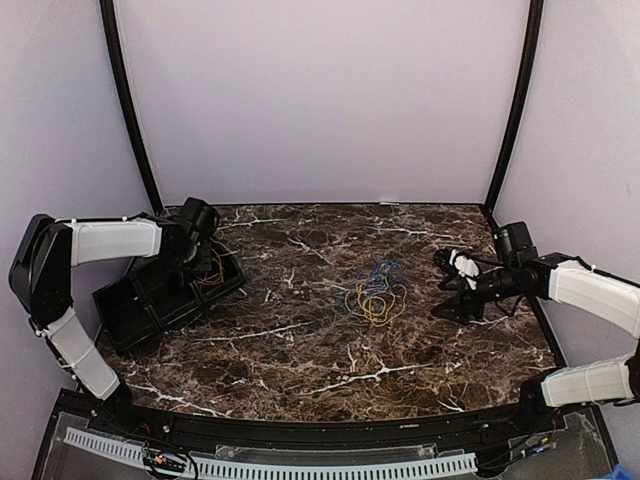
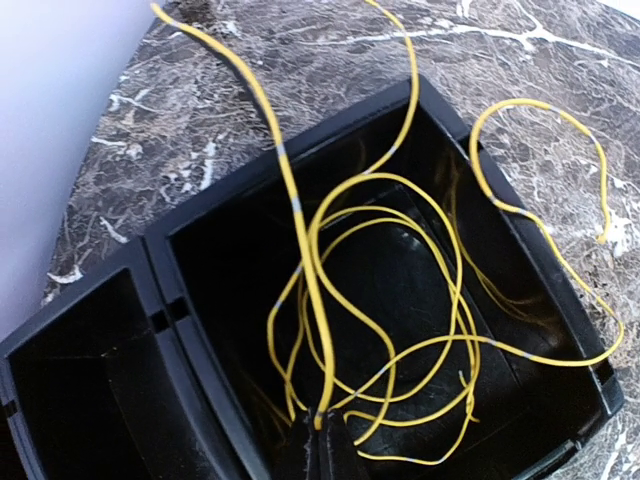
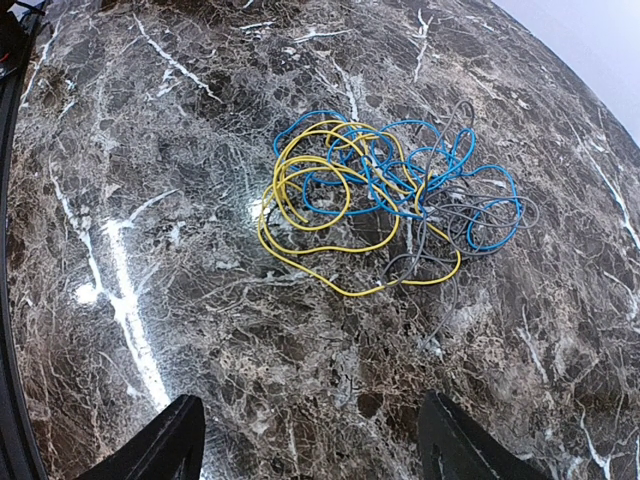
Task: Untangle the cables
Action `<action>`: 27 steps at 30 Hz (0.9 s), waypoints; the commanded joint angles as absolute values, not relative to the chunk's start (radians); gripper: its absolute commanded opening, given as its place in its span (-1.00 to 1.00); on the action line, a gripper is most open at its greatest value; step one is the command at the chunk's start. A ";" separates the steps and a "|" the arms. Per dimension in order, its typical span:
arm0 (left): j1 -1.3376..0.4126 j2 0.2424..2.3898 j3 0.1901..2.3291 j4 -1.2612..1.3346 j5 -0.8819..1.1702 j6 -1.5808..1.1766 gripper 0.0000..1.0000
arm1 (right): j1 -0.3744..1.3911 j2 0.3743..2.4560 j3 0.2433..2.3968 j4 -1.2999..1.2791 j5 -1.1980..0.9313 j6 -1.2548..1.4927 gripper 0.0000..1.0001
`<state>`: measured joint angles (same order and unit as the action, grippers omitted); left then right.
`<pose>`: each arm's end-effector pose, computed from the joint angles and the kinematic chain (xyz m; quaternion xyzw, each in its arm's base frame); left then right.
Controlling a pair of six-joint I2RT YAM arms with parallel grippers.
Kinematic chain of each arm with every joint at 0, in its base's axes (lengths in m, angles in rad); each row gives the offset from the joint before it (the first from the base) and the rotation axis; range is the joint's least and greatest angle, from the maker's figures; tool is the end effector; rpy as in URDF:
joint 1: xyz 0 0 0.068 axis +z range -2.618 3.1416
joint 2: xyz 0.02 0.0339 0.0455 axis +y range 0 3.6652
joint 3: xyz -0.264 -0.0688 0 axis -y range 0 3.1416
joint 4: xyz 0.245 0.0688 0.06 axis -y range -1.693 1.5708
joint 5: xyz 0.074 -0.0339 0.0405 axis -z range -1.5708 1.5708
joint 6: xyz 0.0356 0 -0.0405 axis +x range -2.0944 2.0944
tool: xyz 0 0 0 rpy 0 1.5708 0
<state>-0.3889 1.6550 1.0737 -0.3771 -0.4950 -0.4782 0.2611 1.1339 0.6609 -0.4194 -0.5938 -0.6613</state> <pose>0.3214 -0.1134 0.2060 -0.1150 0.9202 0.0892 0.3633 0.2061 0.0757 0.2139 -0.4885 0.7642 0.2071 0.3667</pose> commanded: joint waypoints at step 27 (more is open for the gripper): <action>-0.376 1.495 1.055 -0.103 -0.197 -0.390 -1.00 | 0.259 1.133 0.686 -0.418 -0.593 -0.675 0.50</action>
<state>-0.3794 1.4403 0.9798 -0.1246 -0.2367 -0.3767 0.2611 1.1339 0.6609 -0.4202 -0.5930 -0.6685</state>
